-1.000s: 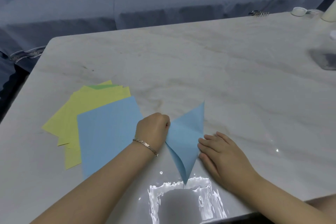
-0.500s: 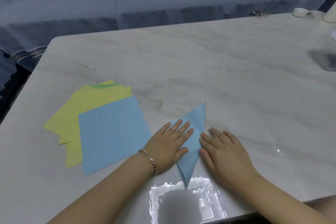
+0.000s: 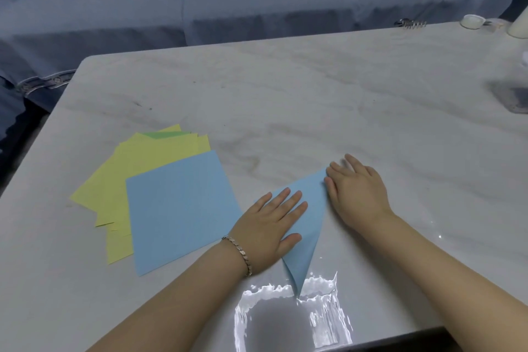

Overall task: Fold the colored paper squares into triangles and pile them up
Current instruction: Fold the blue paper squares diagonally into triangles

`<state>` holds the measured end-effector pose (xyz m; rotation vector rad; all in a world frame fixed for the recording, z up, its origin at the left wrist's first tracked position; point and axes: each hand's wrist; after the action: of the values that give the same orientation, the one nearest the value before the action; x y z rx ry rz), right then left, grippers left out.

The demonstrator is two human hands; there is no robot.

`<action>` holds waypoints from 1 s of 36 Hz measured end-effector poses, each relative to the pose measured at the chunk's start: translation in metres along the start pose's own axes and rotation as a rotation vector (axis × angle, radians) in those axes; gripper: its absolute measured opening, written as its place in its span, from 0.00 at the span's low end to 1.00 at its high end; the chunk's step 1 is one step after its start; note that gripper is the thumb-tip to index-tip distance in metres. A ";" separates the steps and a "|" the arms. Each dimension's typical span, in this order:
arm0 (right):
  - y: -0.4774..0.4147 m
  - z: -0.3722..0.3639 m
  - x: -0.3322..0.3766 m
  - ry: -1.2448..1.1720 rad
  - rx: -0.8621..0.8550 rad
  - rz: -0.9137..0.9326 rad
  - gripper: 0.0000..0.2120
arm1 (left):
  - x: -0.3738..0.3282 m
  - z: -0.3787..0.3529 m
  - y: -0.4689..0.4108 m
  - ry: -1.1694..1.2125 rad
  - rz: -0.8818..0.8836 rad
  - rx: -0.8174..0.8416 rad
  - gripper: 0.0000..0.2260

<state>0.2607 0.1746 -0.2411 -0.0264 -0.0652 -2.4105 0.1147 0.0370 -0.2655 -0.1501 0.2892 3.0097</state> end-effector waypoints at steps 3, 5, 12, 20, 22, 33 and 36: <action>-0.006 0.002 -0.003 -0.040 -0.034 -0.039 0.18 | 0.000 -0.001 -0.002 0.055 -0.041 -0.008 0.32; -0.006 0.001 -0.002 -0.073 -0.016 -0.074 0.18 | -0.001 -0.003 -0.001 0.038 -0.034 0.012 0.34; 0.021 -0.015 0.004 -0.250 0.019 -0.065 0.39 | -0.002 -0.001 -0.001 0.063 -0.011 0.032 0.35; 0.076 -0.020 0.025 -0.231 0.147 0.187 0.57 | 0.000 -0.001 -0.001 0.109 -0.014 0.031 0.36; 0.087 -0.022 0.029 -0.175 0.192 0.205 0.55 | -0.001 -0.001 -0.001 0.106 -0.014 0.025 0.35; 0.079 -0.018 0.050 -0.120 0.171 0.313 0.36 | 0.013 0.024 0.040 0.380 0.390 -0.322 0.29; 0.064 -0.019 0.049 -0.094 0.184 0.241 0.36 | 0.027 0.023 0.072 0.282 0.541 -0.162 0.37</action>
<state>0.2666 0.0932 -0.2559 -0.0586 -0.3095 -2.1533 0.0773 -0.0259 -0.2329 -0.6051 0.1210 3.5461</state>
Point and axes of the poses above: each hand's wrist, its own y-axis away from the middle knuckle, its own z-axis out of the back of the hand, x = y × z, and after that the axes turned 3 degrees about x, right-handed
